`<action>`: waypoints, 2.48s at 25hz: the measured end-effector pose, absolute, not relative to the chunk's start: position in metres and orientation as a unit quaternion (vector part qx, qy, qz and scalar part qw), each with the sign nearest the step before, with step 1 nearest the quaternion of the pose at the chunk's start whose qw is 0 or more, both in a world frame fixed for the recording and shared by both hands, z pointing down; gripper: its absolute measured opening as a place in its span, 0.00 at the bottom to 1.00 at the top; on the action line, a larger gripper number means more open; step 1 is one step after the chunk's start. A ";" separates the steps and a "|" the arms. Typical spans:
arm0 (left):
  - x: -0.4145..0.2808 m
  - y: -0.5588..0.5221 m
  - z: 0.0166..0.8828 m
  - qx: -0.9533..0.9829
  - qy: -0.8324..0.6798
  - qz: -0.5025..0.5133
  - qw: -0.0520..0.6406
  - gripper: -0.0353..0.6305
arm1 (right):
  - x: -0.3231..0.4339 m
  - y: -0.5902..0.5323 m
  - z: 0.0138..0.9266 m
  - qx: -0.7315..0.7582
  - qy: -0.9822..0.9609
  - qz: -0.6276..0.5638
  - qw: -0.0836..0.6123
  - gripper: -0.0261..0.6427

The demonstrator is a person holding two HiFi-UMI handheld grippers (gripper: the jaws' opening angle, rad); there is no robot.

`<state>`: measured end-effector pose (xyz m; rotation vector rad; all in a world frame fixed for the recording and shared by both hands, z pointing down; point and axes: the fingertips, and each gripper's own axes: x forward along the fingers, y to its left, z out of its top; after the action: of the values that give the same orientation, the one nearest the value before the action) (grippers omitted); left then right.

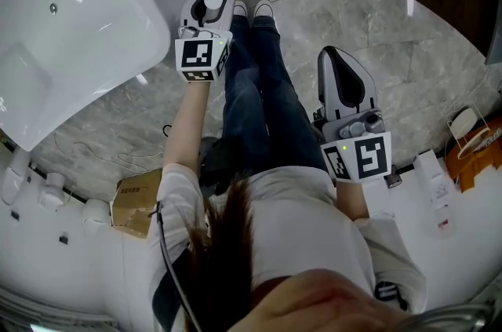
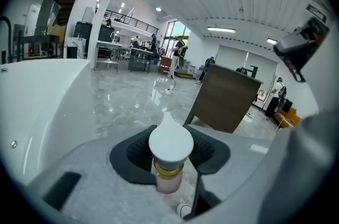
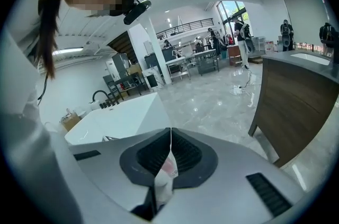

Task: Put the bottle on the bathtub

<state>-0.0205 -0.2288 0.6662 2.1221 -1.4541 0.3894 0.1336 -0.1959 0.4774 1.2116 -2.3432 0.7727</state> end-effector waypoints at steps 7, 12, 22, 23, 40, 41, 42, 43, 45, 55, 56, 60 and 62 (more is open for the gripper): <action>-0.022 -0.231 0.725 0.779 -0.540 0.170 0.270 0.30 | 0.139 -0.184 0.502 0.442 -0.822 0.300 0.198 0.06; -0.028 -0.230 0.766 0.772 -0.543 0.183 0.275 0.30 | 0.142 -0.177 0.520 0.453 -0.813 0.308 0.197 0.06; -0.032 -0.221 0.852 0.742 -0.554 0.215 0.309 0.30 | 0.148 -0.165 0.553 0.461 -0.810 0.300 0.203 0.06; -0.032 -0.219 0.861 0.741 -0.554 0.216 0.312 0.30 | 0.150 -0.165 0.557 0.463 -0.810 0.297 0.204 0.06; -0.031 -0.209 0.977 0.720 -0.555 0.247 0.335 0.30 | 0.162 -0.200 0.612 0.482 -0.819 0.229 0.210 0.06; -0.032 -0.210 0.983 0.717 -0.557 0.249 0.337 0.30 | 0.161 -0.203 0.614 0.483 -0.820 0.226 0.209 0.06; -0.033 -0.210 0.988 0.713 -0.560 0.250 0.339 0.30 | 0.159 -0.205 0.616 0.484 -0.820 0.223 0.208 0.06; -0.035 -0.210 0.993 0.710 -0.562 0.252 0.340 0.30 | 0.158 -0.206 0.618 0.485 -0.820 0.222 0.207 0.06; -0.038 -0.211 1.003 0.707 -0.563 0.259 0.339 0.30 | 0.157 -0.209 0.623 0.484 -0.821 0.220 0.207 0.06; -0.033 -0.212 1.035 0.700 -0.556 0.285 0.346 0.30 | 0.163 -0.214 0.642 0.496 -0.808 0.227 0.223 0.06; -0.032 -0.213 1.035 0.702 -0.555 0.286 0.344 0.30 | 0.164 -0.214 0.643 0.498 -0.806 0.228 0.224 0.06; -0.030 -0.221 1.033 0.705 -0.558 0.279 0.337 0.30 | 0.166 -0.218 0.643 0.505 -0.801 0.232 0.222 0.06; -0.030 -0.222 1.034 0.701 -0.561 0.278 0.342 0.30 | 0.166 -0.221 0.643 0.508 -0.800 0.234 0.219 0.06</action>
<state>-0.0296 -0.2223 1.0336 1.8223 -1.4576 0.7238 0.1661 -0.2205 0.6430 1.4050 -2.2138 0.6487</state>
